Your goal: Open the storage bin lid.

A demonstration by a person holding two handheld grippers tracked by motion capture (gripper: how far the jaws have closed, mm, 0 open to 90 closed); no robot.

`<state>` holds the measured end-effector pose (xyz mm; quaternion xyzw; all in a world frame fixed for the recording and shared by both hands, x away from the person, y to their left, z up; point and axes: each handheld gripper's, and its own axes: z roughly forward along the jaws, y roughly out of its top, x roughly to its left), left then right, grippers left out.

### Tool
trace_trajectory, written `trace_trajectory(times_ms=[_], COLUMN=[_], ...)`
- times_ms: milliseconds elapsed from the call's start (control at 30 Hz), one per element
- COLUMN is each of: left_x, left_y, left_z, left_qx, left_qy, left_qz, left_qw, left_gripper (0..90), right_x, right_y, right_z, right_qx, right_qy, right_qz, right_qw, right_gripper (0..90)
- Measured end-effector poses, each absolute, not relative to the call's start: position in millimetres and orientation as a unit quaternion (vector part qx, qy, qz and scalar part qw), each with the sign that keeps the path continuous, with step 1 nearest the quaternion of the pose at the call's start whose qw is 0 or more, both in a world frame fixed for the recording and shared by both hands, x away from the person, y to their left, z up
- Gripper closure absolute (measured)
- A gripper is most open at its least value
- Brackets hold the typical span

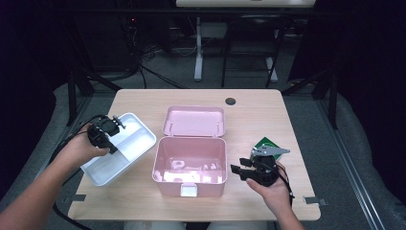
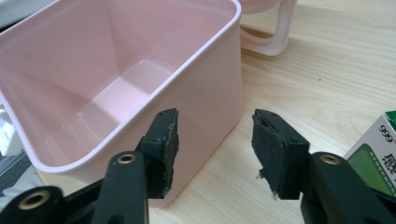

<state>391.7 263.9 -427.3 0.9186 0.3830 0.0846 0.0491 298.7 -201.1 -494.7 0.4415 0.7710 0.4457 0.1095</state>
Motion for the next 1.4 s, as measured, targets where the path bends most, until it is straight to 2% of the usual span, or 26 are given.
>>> trace_trajectory(times_ms=[300, 600, 933, 1067, 1167, 1233, 1267, 1333, 1400], left_x=[400, 407, 410, 406, 403, 401, 400, 398, 395], left_y=[270, 272, 279, 285, 287, 288, 288, 288, 288], left_z=[-475, -517, -533, -538, -538, -535, -534, -530, -524], left_qx=[0.910, 0.900, 0.891, 0.884, 0.879, 0.876, 0.875, 0.879, 0.878], left_qy=[0.409, 0.431, 0.447, 0.461, 0.467, 0.472, 0.474, 0.468, 0.467], left_qz=[0.052, 0.025, 0.044, 0.052, 0.052, 0.052, 0.053, 0.052, 0.072], left_qw=[0.047, 0.055, 0.057, 0.063, 0.075, 0.086, 0.087, 0.076, 0.077], left_gripper=[89.1, 89.2, 89.0, 88.6, 85.5, 76.8, 76.8, 65.3, 63.8], right_x=[302, 304, 307, 310, 313, 317, 317, 325, 328], right_y=[-200, -197, -191, -190, -189, -187, -187, -188, -189], right_z=[-496, -497, -489, -485, -481, -476, -476, -469, -466], right_qx=[0.425, 0.407, 0.380, 0.380, 0.369, 0.363, 0.363, 0.362, 0.364], right_qy=[0.783, 0.799, 0.829, 0.844, 0.859, 0.874, 0.874, 0.883, 0.884], right_qz=[0.440, 0.430, 0.396, 0.361, 0.335, 0.305, 0.305, 0.277, 0.272], right_qw=[0.111, 0.106, 0.107, 0.108, 0.114, 0.107, 0.107, 0.111, 0.110], right_gripper=[41.4, 40.5, 39.1, 35.0, 33.7, 30.7, 30.7, 28.5, 28.0])
